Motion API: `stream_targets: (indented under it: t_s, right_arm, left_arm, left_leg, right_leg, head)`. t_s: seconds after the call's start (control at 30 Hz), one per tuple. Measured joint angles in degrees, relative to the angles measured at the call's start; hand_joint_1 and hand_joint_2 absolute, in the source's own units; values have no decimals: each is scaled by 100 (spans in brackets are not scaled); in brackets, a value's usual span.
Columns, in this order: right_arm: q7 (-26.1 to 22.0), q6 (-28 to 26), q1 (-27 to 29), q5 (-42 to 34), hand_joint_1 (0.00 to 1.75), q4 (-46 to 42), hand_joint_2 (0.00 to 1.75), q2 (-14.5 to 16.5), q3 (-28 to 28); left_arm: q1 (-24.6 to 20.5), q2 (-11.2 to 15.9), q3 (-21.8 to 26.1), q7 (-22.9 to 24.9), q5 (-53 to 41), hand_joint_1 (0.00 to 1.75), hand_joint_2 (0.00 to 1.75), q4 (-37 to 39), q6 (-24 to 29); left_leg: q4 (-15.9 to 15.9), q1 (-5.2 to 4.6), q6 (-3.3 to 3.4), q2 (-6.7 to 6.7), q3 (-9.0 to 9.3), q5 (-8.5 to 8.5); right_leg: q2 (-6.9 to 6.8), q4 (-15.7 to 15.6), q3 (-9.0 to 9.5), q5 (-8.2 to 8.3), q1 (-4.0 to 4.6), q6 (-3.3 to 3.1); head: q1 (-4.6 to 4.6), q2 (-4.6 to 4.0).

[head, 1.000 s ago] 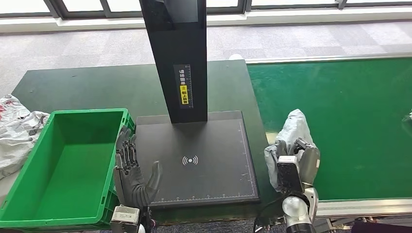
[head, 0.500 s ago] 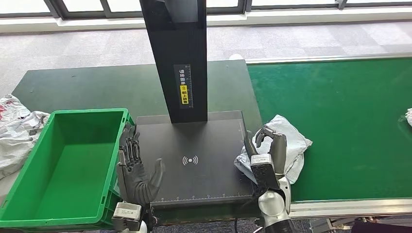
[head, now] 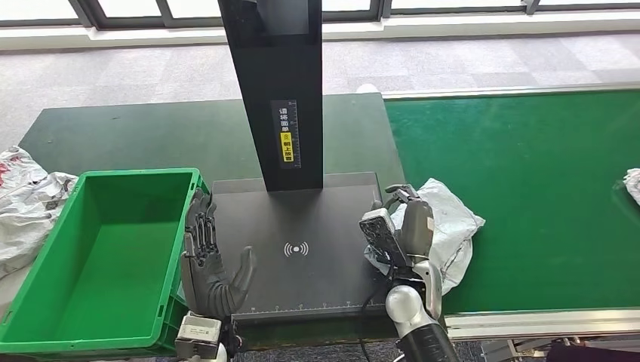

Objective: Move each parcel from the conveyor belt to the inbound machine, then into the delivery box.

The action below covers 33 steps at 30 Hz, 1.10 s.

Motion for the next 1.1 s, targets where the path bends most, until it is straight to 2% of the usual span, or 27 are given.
stream_targets:
  t_s: [0.33, 0.63, 0.73, 0.9, 1.07, 1.1]
  right_arm:
    - [285, 150, 313, 395, 0, -80, 175, -126, -370]
    - [462, 360, 1049, 624, 0, -925, 175, -158, -703]
    - [529, 539, 1179, 707, 0, -1145, 175, -161, -803]
    - [864, 1193, 1229, 1204, 0, -1224, 175, -159, -968]
    - [922, 1146, 1258, 1394, 0, -1220, 175, -138, -1136]
    - [919, 1118, 1271, 1393, 0, -1221, 131, -131, -1171]
  left_arm:
    - [27, -32, 116, 1, 36, 0, 175, -13, -75]
    - [26, -26, 117, 0, 175, 0, 175, 1, 22]
    - [35, -13, 117, 1, 225, 0, 175, 3, 59]
    - [43, 3, 117, 0, 284, 0, 175, 6, 61]
    - [36, -3, 117, 1, 222, 0, 175, 7, -29]
    - [34, -4, 117, 1, 214, 0, 175, 7, -42]
  left_leg:
    - [0, 0, 0, 6, -3, -1]
    - [0, 0, 1, 6, -5, -2]
    - [0, 0, 1, 6, -7, -2]
    - [0, 0, 1, 9, -6, -1]
    - [0, 0, 0, 9, -6, -1]
    - [0, 0, 0, 9, -6, -1]
  right_leg:
    - [8, -1, -8, 0, 3, 0]
    - [7, -1, -8, 0, 0, 0]
    - [7, -1, -8, 0, 0, 0]
    - [7, -1, -9, 0, 1, 1]
    - [8, -1, -8, 2, 1, 0]
    - [8, -1, -8, 2, 0, 0]
  head:
    - [0, 0]
    - [0, 0]
    - [0, 0]
    - [0, 0]
    - [0, 0]
    - [0, 0]
